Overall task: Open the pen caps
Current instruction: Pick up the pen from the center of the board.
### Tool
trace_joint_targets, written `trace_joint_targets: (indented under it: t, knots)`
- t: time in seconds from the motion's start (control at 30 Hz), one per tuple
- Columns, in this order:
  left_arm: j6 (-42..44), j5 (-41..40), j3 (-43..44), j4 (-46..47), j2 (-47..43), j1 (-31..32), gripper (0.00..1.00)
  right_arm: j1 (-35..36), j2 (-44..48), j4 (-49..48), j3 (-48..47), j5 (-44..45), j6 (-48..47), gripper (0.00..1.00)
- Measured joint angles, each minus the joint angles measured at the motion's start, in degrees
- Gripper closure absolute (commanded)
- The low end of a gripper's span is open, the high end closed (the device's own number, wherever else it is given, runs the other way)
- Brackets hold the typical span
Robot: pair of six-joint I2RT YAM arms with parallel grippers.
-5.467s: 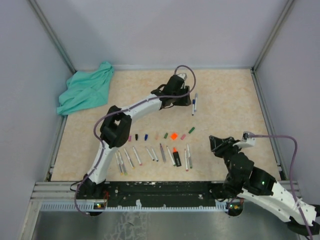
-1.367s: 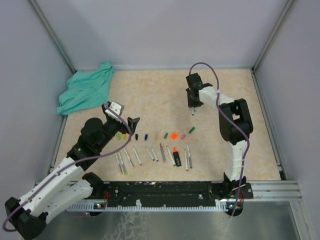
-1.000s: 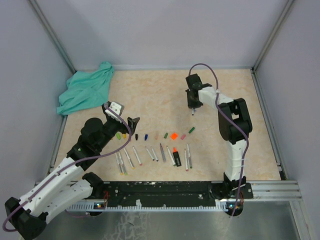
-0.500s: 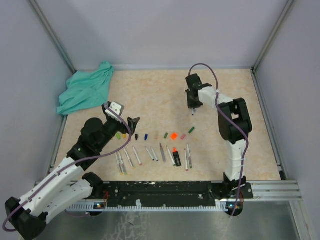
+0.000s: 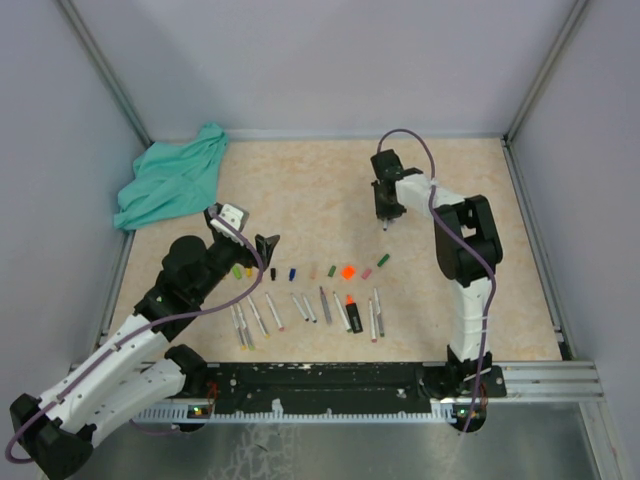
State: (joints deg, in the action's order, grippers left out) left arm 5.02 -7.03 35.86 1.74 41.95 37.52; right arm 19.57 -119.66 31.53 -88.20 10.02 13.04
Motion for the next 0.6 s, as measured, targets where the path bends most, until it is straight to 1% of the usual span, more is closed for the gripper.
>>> trace_joint_targets:
  t: [0.2, 0.3, 0.43, 0.6]
  knots:
    - [0.0, 0.02, -0.02, 0.02, 0.04, 0.0, 0.06, 0.0, 0.0, -0.15, -0.04, 0.0, 0.0, 0.8]
    - [0.0, 0.02, -0.02, 0.02, 0.13, 0.0, 0.06, 0.0, 0.0, -0.24, 0.02, -0.2, 0.04, 0.88]
    - [0.02, 0.02, -0.02, 0.02, 0.31, 0.0, 0.06, -0.04, 0.0, -0.76, 0.35, -0.57, 0.0, 1.0]
    - [0.09, 0.02, -0.11, 0.07, 0.39, 0.0, 0.06, 0.13, 1.2, -4.48, 3.02, -0.92, -0.28, 1.0]
